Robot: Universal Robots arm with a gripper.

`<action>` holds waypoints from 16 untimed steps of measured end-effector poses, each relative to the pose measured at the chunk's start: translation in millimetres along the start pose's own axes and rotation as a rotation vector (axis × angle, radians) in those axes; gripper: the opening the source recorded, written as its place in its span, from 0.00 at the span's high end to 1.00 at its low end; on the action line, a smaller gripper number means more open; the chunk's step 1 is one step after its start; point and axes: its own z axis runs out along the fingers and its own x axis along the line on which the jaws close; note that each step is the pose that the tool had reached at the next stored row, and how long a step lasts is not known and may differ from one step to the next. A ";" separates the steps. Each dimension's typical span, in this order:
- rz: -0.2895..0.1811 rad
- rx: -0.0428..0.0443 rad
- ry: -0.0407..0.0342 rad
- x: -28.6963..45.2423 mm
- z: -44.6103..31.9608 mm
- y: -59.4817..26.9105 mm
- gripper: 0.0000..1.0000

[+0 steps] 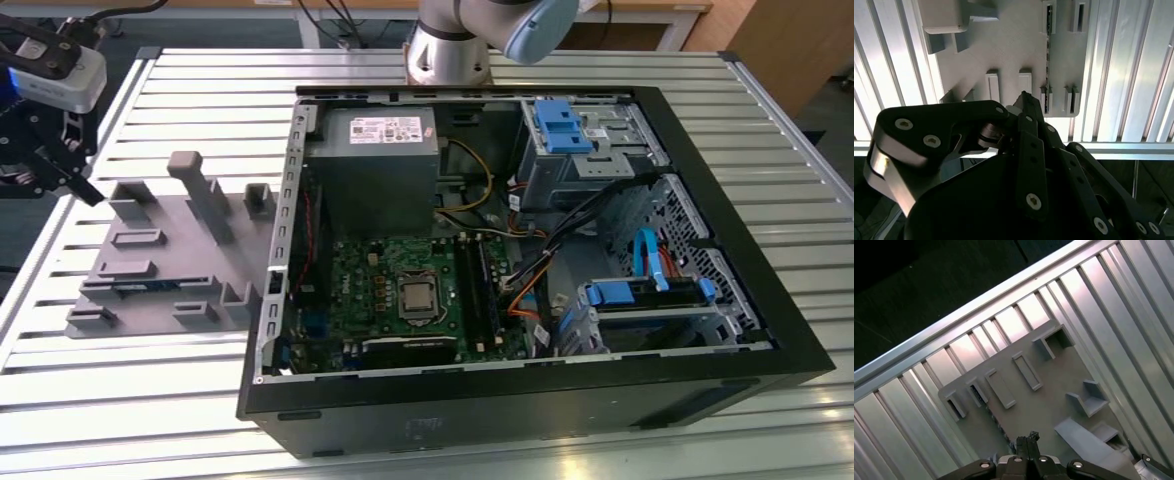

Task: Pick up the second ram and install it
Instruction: 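Pick up the second ram and move it above second insertion slot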

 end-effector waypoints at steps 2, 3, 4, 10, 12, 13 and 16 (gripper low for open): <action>-0.008 -0.0001 0.0055 0.0 0.0 -0.1 0.89; -0.014 0.0000 0.0080 0.0 0.1 0.0 0.89; -0.019 -0.0001 0.0102 0.0 0.1 0.0 0.89; -0.039 -0.0013 0.0143 0.0 0.0 0.0 0.89; -0.039 -0.0014 0.0142 0.0 0.1 0.1 0.89; -0.039 -0.0014 0.0142 0.0 0.1 0.0 0.89; -0.039 -0.0014 0.0142 0.0 0.0 0.0 0.89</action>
